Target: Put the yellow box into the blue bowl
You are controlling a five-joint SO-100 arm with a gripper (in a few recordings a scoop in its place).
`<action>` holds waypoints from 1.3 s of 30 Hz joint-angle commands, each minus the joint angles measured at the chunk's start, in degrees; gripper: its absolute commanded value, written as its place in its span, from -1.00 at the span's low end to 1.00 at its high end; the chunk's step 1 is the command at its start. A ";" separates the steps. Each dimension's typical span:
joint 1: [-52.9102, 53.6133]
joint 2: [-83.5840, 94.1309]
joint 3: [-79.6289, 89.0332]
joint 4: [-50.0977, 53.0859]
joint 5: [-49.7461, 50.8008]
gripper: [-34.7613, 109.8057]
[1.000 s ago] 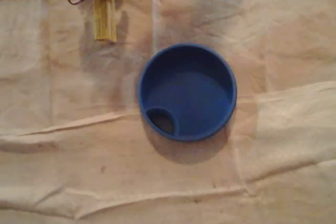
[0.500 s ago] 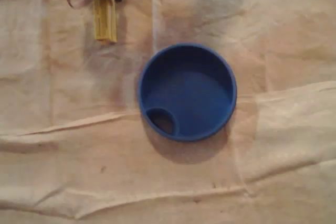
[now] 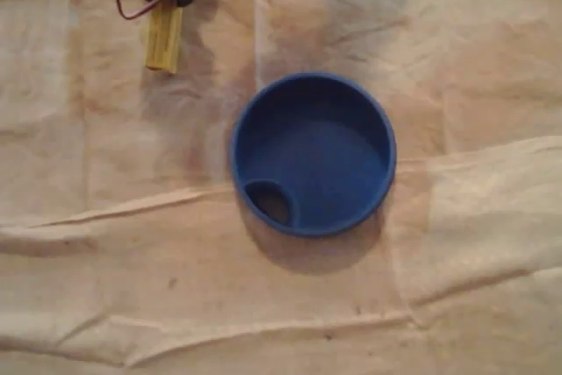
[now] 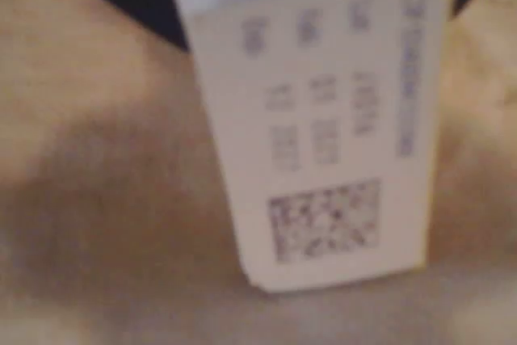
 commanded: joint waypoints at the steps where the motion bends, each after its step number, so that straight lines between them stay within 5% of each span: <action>1: 0.70 2.46 -3.43 -0.79 0.26 -0.46; 16: 2.55 10.37 -4.39 9.32 2.02 -0.52; 33: -7.21 31.73 -4.39 20.83 22.06 -0.52; 39: -16.08 36.12 -4.48 21.01 38.85 -0.52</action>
